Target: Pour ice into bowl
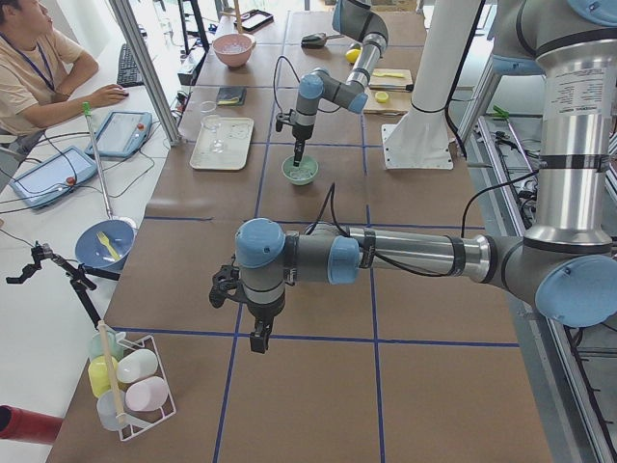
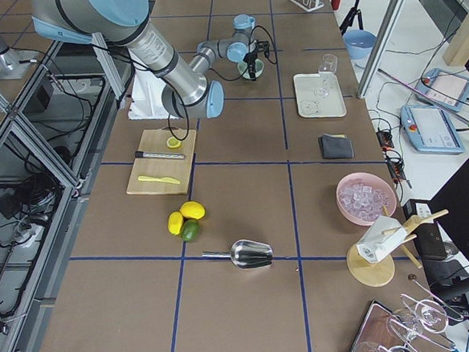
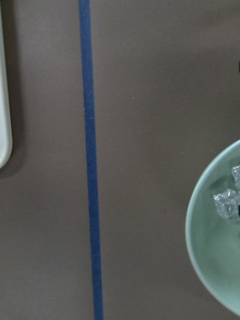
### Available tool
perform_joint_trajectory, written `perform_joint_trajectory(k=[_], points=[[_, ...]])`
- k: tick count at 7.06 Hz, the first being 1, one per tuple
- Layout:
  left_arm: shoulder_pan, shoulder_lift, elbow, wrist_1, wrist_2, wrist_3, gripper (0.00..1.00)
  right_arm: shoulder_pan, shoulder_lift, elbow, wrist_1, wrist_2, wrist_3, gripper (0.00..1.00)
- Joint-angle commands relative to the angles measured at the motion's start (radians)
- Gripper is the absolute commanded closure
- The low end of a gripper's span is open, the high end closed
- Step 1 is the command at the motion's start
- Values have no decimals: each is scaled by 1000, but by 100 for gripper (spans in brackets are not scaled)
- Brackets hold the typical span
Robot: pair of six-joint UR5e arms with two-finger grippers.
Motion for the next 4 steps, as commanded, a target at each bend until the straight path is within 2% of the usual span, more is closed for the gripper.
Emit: perform_joint_trajectory(k=[1,2,4], points=[[0,0,1,-7,0,0,0,3,-7,35,1,7,0,100],[0,0,4,-14,0,0,0,15,-12,79,-9,12,5,100],[1,2,4,-14,0,1,0,83,-68,162,-9,79,-1,100]])
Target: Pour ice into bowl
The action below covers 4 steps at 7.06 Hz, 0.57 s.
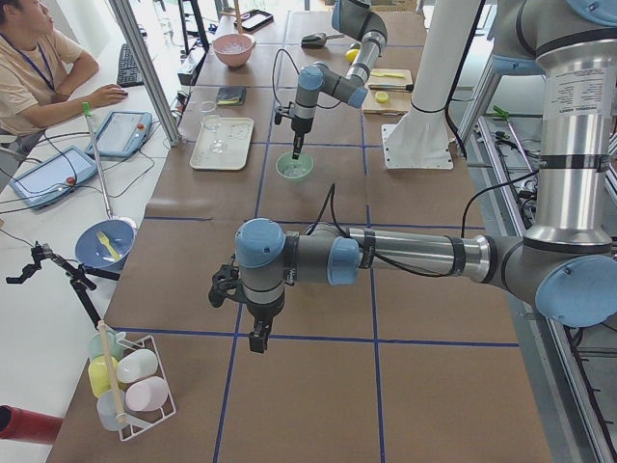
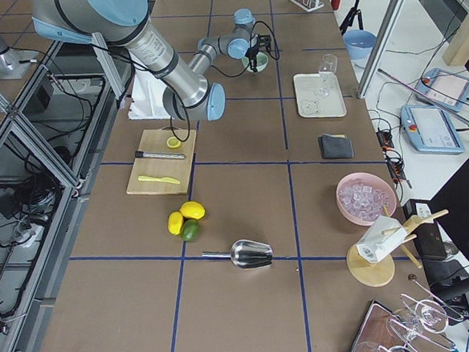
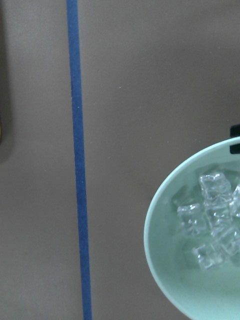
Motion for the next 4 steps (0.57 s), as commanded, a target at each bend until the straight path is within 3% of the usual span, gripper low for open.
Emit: perform_joint_trajectory(k=[1,3,4], points=[[1,3,0,-1,0,1,0,90,-126,163,-1,85,-7,100],[1,4,2,-1,-2,1,0,258,-407,413,2,284,-227,100],[3,4,0,-1,-6,6,0,350,-516,465,14,380,-348,100]])
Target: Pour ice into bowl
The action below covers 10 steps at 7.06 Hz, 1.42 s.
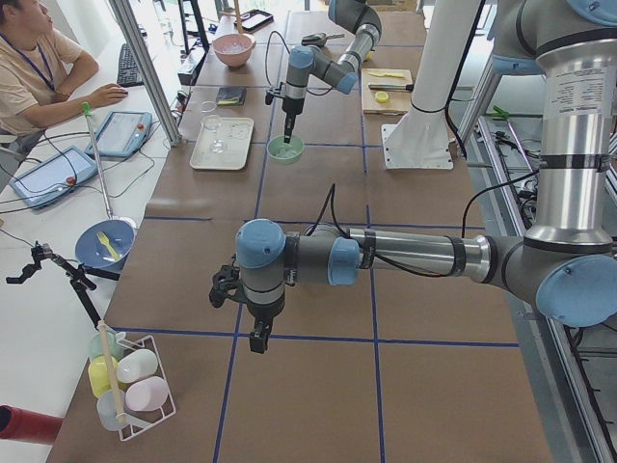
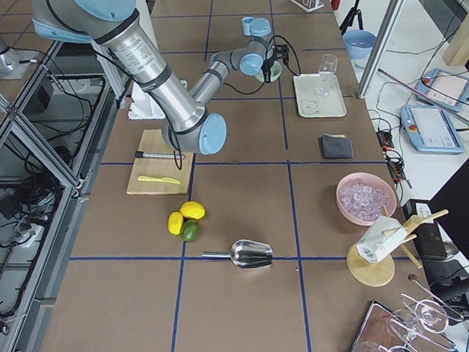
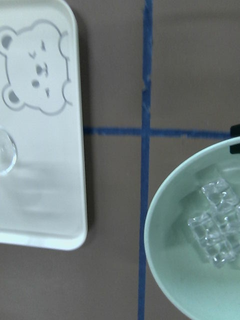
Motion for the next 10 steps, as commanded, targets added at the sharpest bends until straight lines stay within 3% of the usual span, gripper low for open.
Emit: perform_joint_trajectory(k=[1,3,5,6,8,9,10], points=[[3,0,-1,-6,-4,3,0,199,-259,119,13,193,-318,100],[9,0,-1,-8,-4,3,0,330,-461,109,67,272,-573,100],[18,0,-1,-8,-4,3,0,375,-655,-4,376,320,-640,100],[24,0,-1,-8,-4,3,0,375,-694,-92,537,320,-637,100],[30,0,-1,-8,-5,3,0,373,-703,-139,608,326,-634,100],[33,0,-1,-9,-4,3,0,372,-699,-142,608,328,-635,92],[35,2,1,-20,-4,3,0,372,-692,-140,609,323,-632,37]])
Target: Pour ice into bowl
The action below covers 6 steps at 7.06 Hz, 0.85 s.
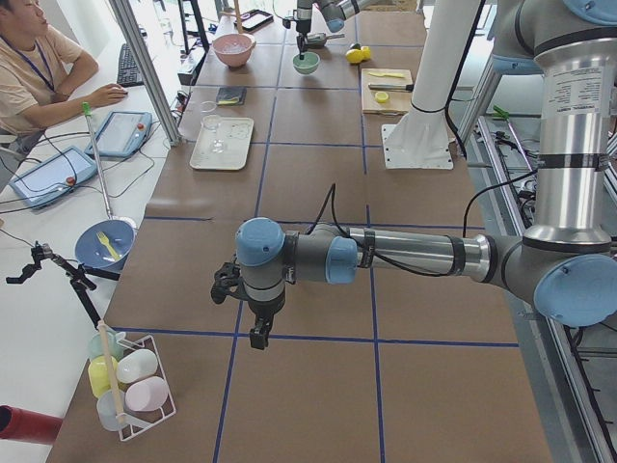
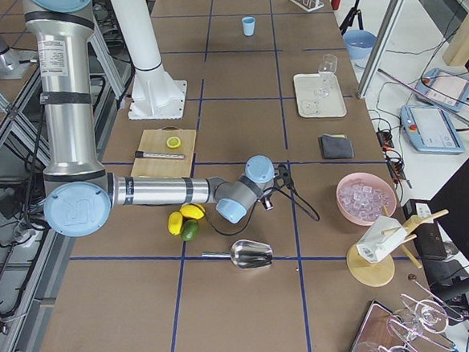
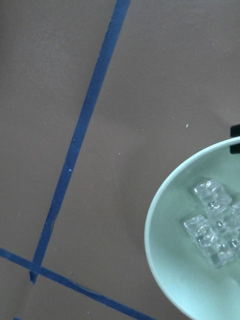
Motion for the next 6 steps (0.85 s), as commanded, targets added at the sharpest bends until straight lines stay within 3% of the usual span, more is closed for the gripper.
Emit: perform_joint_trajectory(k=[1,4,6], points=[[3,0,1,-9,0,0,0,-1,4,2,7,-4,1,0],[3,0,0,-9,0,0,0,191,-4,34,-145,20,-54,0],[3,0,0,-16,-1,0,0,330,-6,47,-405,7,-403,0]])
